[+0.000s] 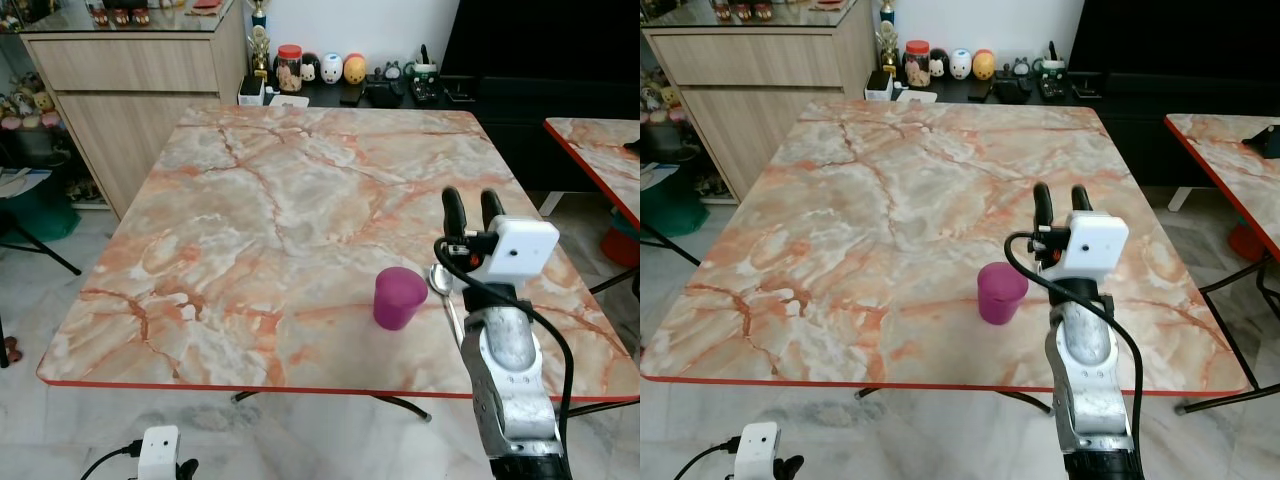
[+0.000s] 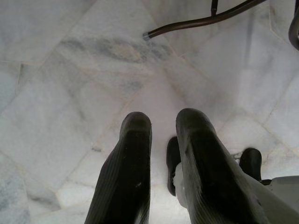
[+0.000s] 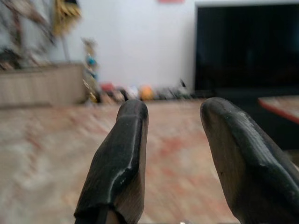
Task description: Setting the table
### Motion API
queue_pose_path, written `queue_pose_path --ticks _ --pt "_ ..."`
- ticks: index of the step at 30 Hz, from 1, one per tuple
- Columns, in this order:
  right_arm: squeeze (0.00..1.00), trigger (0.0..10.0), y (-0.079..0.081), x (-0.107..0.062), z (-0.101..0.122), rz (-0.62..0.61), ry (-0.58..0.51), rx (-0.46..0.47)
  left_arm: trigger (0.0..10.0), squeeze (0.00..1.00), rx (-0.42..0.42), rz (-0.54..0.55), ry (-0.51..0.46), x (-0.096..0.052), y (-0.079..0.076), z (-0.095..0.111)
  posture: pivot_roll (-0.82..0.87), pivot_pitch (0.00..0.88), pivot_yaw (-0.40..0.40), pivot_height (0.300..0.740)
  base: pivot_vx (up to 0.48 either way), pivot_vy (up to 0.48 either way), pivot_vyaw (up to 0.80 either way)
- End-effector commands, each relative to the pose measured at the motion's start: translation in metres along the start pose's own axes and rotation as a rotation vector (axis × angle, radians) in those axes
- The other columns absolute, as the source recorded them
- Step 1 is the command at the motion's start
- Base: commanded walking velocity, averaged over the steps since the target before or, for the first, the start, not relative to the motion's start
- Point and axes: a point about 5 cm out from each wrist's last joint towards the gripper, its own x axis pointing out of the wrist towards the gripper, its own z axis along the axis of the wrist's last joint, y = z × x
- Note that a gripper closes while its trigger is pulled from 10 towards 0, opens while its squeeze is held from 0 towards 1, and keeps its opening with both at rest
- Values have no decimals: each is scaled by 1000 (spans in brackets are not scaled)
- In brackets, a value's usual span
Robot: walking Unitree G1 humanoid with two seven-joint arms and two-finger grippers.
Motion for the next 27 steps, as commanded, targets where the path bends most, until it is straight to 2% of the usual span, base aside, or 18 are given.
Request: queue_pose_path --ticks 1,5,7,8,9,10,13,19,20,21,22,27 --pt "0 10000 -9 -5 -2 -40 27 -8 10000 0 -14 2 12 -1 0 -4 47 0 -21 740 0 0 0" --pt "0 10000 -15 -10 -9 -46 79 -37 10000 0 -15 4 9 -1 0 -3 45 0 -21 740 0 0 0" --pt "0 10000 -21 -16 -19 -50 153 -52 10000 0 -14 4 7 0 0 -2 45 0 -21 740 0 0 0" --pt "847 10000 -22 -17 -21 -44 167 -40 10000 0 -14 4 6 0 0 -2 45 0 -21 740 0 0 0" --pt "847 10000 -22 -18 -22 -37 177 -23 10000 0 -13 4 6 0 0 -2 45 0 -21 740 0 0 0" --pt "1000 10000 -24 -18 -25 -41 198 -30 10000 0 -11 3 6 0 0 -1 40 0 -21 740 0 0 0" --pt "1000 10000 -26 -17 -30 -60 248 -48 10000 0 -10 2 5 0 0 -1 38 0 -20 740 0 0 0" --pt "1000 10000 -23 -14 -46 -56 335 7 10000 0 -10 1 6 0 -1 -1 43 0 -22 740 0 0 0" --pt "608 10000 -23 -13 -48 -55 344 22 10000 0 -11 1 6 0 -1 -1 43 0 -22 740 0 0 0" --pt "608 10000 -23 -12 -50 -53 353 39 10000 0 -12 2 6 0 -1 -1 43 0 -22 740 0 0 0" --pt "0 10000 -23 -11 -52 -55 368 43 10000 0 -12 1 7 0 -1 -1 43 0 -22 740 0 0 0" --pt "0 10000 -31 -6 -63 -89 448 43 10000 0 -13 0 9 0 -1 -2 41 0 -22 740 0 0 0"
